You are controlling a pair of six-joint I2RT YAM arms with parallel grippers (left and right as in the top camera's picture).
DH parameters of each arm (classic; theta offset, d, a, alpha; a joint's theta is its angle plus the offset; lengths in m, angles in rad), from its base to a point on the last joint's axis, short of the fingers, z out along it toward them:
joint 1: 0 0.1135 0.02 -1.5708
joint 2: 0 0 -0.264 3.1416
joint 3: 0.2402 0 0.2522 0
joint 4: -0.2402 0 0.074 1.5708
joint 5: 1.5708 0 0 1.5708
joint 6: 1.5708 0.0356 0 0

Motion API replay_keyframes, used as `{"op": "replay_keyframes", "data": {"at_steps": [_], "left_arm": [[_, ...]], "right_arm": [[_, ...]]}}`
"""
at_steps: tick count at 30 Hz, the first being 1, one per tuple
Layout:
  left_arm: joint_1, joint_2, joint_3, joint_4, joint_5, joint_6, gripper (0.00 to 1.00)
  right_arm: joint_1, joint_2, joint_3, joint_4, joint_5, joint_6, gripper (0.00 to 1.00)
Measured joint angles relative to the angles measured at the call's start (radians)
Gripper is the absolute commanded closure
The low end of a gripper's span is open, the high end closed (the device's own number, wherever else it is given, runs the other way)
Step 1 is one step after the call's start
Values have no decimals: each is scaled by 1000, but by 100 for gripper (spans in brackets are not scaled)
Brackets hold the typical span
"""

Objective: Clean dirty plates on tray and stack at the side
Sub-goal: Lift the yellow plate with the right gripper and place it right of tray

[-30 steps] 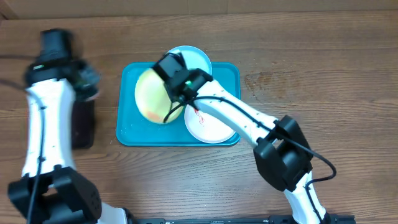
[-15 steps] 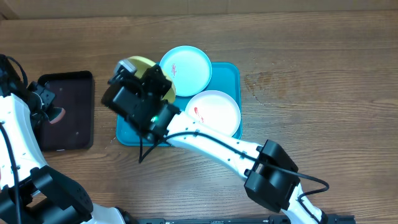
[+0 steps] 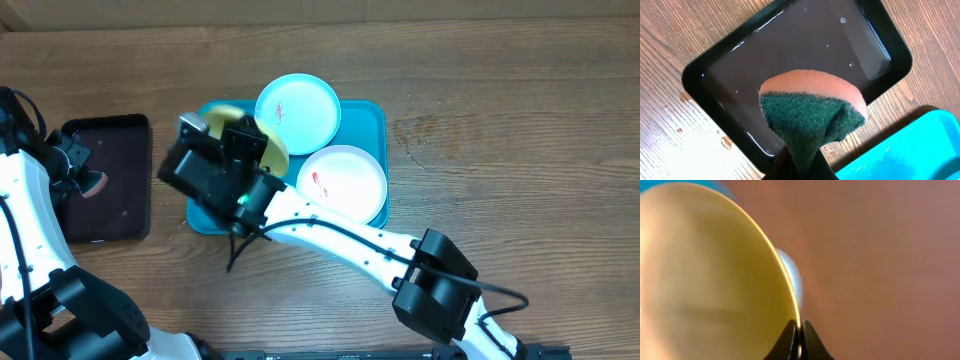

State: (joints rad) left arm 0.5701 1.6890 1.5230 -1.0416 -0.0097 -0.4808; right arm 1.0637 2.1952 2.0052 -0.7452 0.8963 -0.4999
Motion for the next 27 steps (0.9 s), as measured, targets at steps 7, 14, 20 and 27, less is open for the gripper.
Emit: {"op": "replay_keyframes", "data": {"at_steps": [7, 14, 20, 27], "left_arm": [[0, 0, 0, 2, 29, 0, 96], [0, 0, 0, 2, 40, 0, 96], [-5, 0, -1, 9, 43, 0, 96], [-55, 0, -2, 20, 44, 0, 96]], "right_arm": [[-177, -19, 0, -74, -411, 360, 96], [-645, -96, 10, -199, -1055, 539, 96], [-1014, -96, -52, -368, -1168, 586, 96], [-1184, -72, -274, -226, -1170, 632, 96]]}}
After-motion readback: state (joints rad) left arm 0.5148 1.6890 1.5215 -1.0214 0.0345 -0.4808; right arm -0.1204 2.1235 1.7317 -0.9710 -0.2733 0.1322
